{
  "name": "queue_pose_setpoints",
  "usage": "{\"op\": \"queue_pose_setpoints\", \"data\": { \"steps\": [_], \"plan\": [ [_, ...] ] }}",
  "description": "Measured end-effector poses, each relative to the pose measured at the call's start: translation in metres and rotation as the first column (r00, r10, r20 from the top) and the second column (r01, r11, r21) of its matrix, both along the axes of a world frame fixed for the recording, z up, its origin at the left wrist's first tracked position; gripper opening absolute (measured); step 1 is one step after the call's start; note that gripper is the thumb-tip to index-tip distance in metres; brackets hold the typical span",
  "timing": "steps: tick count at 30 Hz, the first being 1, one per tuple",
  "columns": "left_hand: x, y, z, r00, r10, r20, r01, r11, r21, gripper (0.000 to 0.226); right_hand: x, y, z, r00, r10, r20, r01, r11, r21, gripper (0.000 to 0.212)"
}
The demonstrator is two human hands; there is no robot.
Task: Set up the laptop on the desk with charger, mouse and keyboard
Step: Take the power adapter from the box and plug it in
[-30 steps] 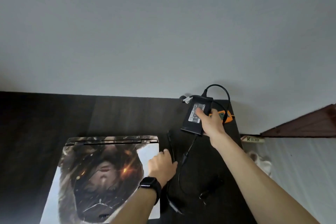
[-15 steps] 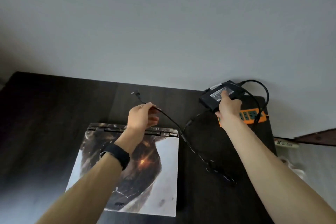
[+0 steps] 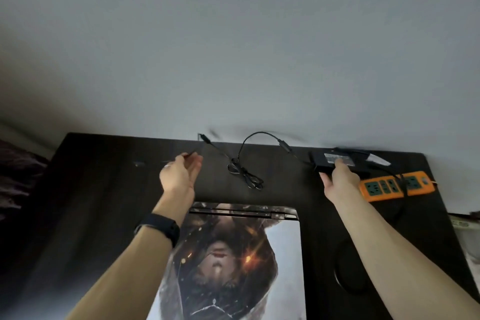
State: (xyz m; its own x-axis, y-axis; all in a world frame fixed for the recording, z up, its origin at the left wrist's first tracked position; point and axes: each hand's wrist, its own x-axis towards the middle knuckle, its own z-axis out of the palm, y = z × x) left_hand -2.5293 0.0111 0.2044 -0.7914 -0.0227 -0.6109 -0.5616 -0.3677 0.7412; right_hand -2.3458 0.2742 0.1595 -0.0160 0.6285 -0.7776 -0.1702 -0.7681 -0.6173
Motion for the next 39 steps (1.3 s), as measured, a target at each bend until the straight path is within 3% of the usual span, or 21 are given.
{"op": "queue_pose_setpoints", "data": {
  "steps": [3,9,13,16,20,22,25,29,31,33,35,37,39],
  "plan": [
    [0.018,0.0,-0.023,0.989,-0.147,0.03,0.15,0.983,-0.107,0.019,-0.002,-0.013,-0.029,0.999,0.003,0.051,-0.003,1.0,0.011,0.052],
    [0.018,-0.01,-0.059,0.916,-0.4,0.037,0.395,0.881,-0.261,0.019,0.003,-0.014,-0.061,0.885,0.381,0.27,-0.41,0.91,0.061,0.045],
    [0.022,-0.007,-0.079,0.856,-0.513,0.065,0.502,0.794,-0.342,0.019,0.02,-0.031,-0.067,0.705,0.581,0.407,-0.641,0.768,0.014,0.043],
    [0.034,0.002,-0.081,0.776,-0.631,0.022,0.584,0.704,-0.403,0.017,0.029,-0.069,-0.048,0.6,0.622,0.503,-0.753,0.652,0.091,0.03],
    [0.048,0.011,-0.072,0.611,-0.792,-0.01,0.719,0.56,-0.412,0.016,0.015,-0.122,-0.012,0.536,0.706,0.463,-0.841,0.492,0.225,0.024],
    [0.053,0.006,-0.071,0.519,-0.854,-0.003,0.778,0.474,-0.412,0.018,0.006,-0.141,-0.01,0.489,0.662,0.568,-0.872,0.347,0.345,0.024],
    [0.053,-0.005,-0.07,0.433,-0.901,0.019,0.823,0.387,-0.416,0.02,-0.002,-0.154,-0.023,0.341,0.542,0.768,-0.908,-0.023,0.419,0.038],
    [0.045,-0.024,-0.073,0.371,-0.927,0.05,0.878,0.333,-0.345,0.017,-0.007,-0.162,-0.038,0.053,0.435,0.899,-0.917,-0.335,0.216,0.029],
    [0.041,-0.034,-0.078,0.428,-0.902,0.054,0.874,0.398,-0.278,0.013,-0.006,-0.163,-0.045,-0.005,0.277,0.961,-0.884,-0.451,0.125,0.027],
    [0.036,-0.043,-0.084,0.571,-0.817,0.083,0.818,0.558,-0.142,0.011,-0.004,-0.163,-0.052,-0.023,0.155,0.988,-0.851,-0.521,0.062,0.024],
    [0.028,-0.048,-0.088,0.657,-0.747,0.099,0.754,0.65,-0.098,0.009,-0.004,-0.16,-0.059,-0.012,0.06,0.998,-0.854,-0.521,0.021,0.02],
    [0.022,-0.05,-0.095,0.653,-0.752,0.089,0.753,0.633,-0.181,0.008,-0.01,-0.154,-0.061,-0.013,0.011,1.0,-0.888,-0.46,-0.006,0.018],
    [0.018,-0.048,-0.102,0.592,-0.804,0.054,0.765,0.54,-0.351,0.012,-0.02,-0.146,-0.059,-0.02,-0.008,1.0,-0.916,-0.401,-0.021,0.018]
  ]
}}
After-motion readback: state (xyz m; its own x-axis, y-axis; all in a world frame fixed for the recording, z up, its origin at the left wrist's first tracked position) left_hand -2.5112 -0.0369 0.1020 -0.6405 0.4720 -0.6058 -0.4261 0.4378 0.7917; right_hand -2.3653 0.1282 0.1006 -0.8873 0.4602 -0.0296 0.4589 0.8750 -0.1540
